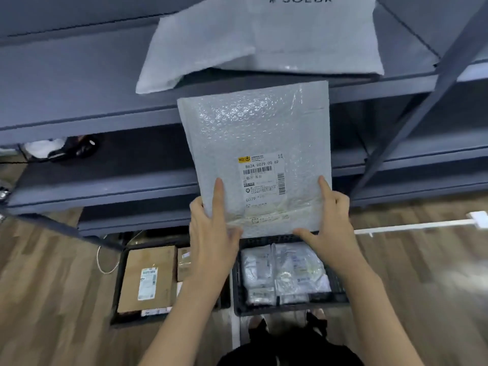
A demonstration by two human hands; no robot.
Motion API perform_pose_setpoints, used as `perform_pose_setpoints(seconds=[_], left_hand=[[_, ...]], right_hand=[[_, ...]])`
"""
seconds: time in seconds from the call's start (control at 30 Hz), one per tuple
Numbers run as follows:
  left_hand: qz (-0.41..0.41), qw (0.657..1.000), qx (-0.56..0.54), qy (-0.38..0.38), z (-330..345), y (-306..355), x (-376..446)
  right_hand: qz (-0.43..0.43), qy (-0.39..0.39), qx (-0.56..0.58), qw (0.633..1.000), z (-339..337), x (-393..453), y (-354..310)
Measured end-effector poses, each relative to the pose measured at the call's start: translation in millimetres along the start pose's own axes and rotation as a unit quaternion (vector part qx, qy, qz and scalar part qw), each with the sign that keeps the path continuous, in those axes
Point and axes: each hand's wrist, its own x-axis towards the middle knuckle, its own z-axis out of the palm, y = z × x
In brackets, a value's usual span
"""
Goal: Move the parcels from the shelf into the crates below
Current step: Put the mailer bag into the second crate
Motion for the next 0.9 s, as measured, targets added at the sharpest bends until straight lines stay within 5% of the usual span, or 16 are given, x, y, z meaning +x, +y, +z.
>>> perform_pose_setpoints(seconds=[0.37, 0.6, 0.9], left_hand=[[-0.087, 0.962, 0.013, -0.260, 122.8, -29.5, -92.0], [-0.172, 0.899, 0.023, -0.403, 229.4, -61.2, -156.9], [-0.256, 0.863, 0.008, -0.436, 352.8, -146.9, -179.4]], right_hand=[[0.175, -0.084, -0.091, 0.977, 51.5, -97.5, 122.6], [0.276, -0.236, -0.142, 0.921, 97.2, -128.3, 223.7], [0.277, -0.332, -0.162, 0.887, 205.3, -106.1, 325.8]])
